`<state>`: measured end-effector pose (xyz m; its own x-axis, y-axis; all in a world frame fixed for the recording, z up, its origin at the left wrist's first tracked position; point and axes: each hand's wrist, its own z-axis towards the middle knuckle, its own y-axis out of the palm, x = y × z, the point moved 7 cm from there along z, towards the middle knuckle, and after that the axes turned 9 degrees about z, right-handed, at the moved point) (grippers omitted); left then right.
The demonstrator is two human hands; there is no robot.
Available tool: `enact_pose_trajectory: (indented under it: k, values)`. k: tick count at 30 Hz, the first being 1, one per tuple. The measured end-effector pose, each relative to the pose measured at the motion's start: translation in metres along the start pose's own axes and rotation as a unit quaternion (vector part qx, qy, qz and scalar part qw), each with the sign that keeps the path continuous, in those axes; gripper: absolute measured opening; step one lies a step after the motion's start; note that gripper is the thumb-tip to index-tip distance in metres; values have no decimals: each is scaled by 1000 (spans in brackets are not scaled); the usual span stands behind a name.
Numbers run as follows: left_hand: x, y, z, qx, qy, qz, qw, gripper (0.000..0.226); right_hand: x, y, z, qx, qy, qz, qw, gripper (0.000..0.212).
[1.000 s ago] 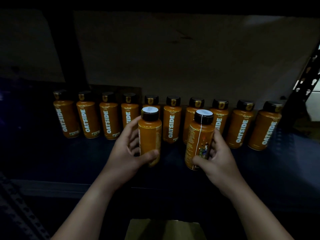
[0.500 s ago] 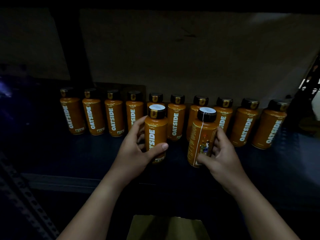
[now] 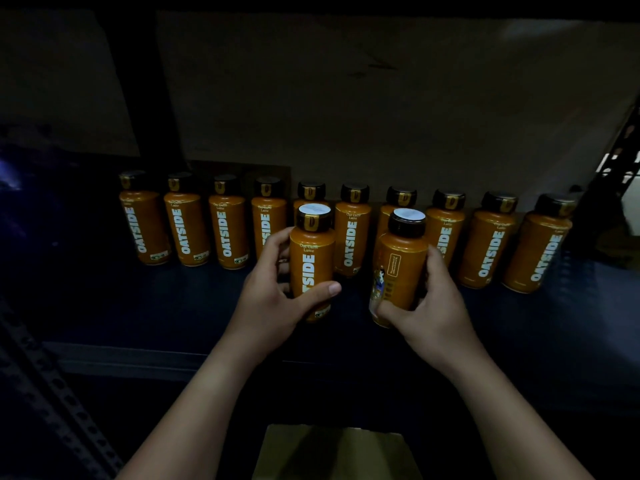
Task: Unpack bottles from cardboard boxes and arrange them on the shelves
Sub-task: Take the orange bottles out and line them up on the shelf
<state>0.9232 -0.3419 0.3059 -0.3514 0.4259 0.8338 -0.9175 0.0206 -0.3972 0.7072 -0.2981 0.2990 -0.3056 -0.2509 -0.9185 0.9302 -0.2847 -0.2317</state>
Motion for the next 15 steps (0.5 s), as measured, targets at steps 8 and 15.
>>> enact_pose_trajectory:
  k: [8, 15]
  values:
    - [-1, 1, 0, -4, 7, -4, 1000, 85, 0, 2, 3, 27, -15, -12, 999, 101]
    - [0, 0, 0, 2, 17, -6, 1000, 87, -2, 3, 1, 85, -34, -45, 995, 105]
